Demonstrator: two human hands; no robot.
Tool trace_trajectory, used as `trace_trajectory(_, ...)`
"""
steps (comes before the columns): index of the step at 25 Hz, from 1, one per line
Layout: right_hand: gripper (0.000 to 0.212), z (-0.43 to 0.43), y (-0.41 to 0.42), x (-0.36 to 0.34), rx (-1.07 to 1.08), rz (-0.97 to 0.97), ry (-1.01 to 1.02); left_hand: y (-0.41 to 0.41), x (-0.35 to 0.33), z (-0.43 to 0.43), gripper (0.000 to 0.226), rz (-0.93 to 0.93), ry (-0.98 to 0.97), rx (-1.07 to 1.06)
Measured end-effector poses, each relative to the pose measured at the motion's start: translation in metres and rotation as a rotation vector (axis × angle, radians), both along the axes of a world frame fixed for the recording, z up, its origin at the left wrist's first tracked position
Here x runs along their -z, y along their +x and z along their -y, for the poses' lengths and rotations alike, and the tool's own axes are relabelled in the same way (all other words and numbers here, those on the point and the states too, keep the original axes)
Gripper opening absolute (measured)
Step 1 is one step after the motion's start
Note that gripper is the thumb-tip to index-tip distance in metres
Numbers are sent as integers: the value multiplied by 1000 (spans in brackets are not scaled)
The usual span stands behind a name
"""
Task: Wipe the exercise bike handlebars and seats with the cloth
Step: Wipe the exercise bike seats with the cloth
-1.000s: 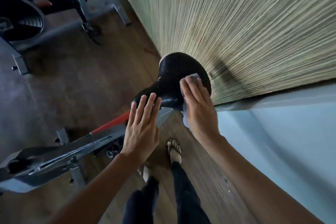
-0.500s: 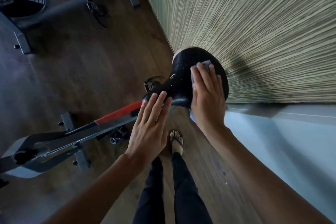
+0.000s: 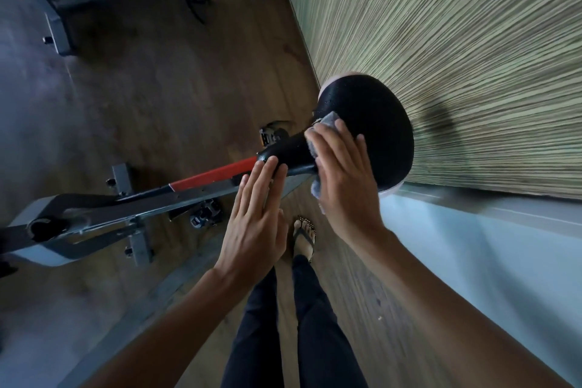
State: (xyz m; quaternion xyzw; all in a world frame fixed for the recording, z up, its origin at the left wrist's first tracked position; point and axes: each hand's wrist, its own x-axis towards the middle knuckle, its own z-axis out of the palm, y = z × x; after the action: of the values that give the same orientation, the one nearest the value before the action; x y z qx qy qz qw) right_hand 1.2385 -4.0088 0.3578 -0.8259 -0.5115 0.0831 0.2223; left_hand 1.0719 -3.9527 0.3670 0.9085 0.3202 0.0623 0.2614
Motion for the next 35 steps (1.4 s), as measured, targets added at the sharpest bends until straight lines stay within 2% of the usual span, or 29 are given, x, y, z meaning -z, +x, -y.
trace_trajectory(3,40,-23,0,-2,81,24,13,-2,1,1,71,25,-32,-8)
trace_trajectory(7,46,-11,-14,-3,-103,-26,5,-3,2,3,72,25,-46,-27)
trace_trajectory(11,37,-29,1,-5,-12,9,-16,-3,4,1,72,24,-39,-21)
trace_trajectory(15,37,-32,-21,-5,-153,-52,-5,-5,5,-1,67,82,-68,-28)
trace_trajectory(18,41,-29,-19,-6,-90,-137,-22,-1,-1,-2,56,185,-105,-183)
trace_trajectory(19,42,-32,-19,-10,-77,-218,-28,6,-6,-1,54,219,-124,-249)
trace_trajectory(21,45,-36,-15,-18,-42,-537,23,28,-16,2,51,277,-162,-313)
trace_trajectory(23,45,-33,-6,-29,64,-917,126,55,-19,6,50,296,-179,-289)
trace_trajectory(24,43,-31,0,-33,127,-1006,180,65,-18,8,50,267,-146,-260)
trace_trajectory(25,41,-29,5,-36,181,-1005,215,73,-16,10,50,205,-91,-239)
trace_trajectory(26,38,-24,12,-36,220,-914,236,80,-15,11,52,122,-48,-249)
trace_trajectory(29,32,4,33,-18,233,-432,224,98,-13,15,56,-77,41,-375)
trace_trajectory(31,35,21,41,-5,207,-264,118,111,-10,13,56,-108,94,-391)
trace_trajectory(35,42,30,42,7,168,-121,16,89,3,7,52,-63,111,-405)
